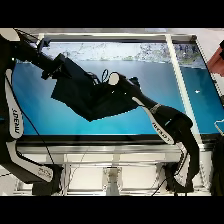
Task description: Fold the clothes and pants, and hang the long-sleeved shirts on hangers.
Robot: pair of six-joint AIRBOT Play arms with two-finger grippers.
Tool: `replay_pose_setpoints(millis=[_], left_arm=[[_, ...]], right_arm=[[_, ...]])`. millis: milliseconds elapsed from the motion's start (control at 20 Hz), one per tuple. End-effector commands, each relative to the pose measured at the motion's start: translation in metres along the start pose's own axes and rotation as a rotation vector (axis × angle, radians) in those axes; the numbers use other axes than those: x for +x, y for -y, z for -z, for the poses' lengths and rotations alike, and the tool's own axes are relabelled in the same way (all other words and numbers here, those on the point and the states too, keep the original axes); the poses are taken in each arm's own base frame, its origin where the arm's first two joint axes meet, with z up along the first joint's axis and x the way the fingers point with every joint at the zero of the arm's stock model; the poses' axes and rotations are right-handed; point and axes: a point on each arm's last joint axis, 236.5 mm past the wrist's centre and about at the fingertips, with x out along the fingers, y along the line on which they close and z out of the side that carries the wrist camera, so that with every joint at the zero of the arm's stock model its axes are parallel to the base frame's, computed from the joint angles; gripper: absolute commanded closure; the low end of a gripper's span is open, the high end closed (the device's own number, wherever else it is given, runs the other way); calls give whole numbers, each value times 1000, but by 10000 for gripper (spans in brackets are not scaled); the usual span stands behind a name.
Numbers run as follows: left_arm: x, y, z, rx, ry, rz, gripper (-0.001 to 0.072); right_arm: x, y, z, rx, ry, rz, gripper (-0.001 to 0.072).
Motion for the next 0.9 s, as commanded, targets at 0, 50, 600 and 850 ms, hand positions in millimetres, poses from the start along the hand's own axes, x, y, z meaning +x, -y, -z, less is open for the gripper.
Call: replay_pose_setpoints(millis=[0, 50, 600, 850], left_arm=[[6, -26, -3, -17, 14, -159, 677], [10, -30, -3, -15, 12, -194, 677], [102, 0, -15, 190, 23, -430, 678], [104, 40, -38, 225, 162, -327, 677]], right_arm=[[-43, 39, -5, 52, 15, 35, 691], [-64, 54, -9, 77, 31, 42, 691], [-218, 186, -4, 303, 209, 128, 691], [-227, 194, 3, 304, 206, 134, 691]])
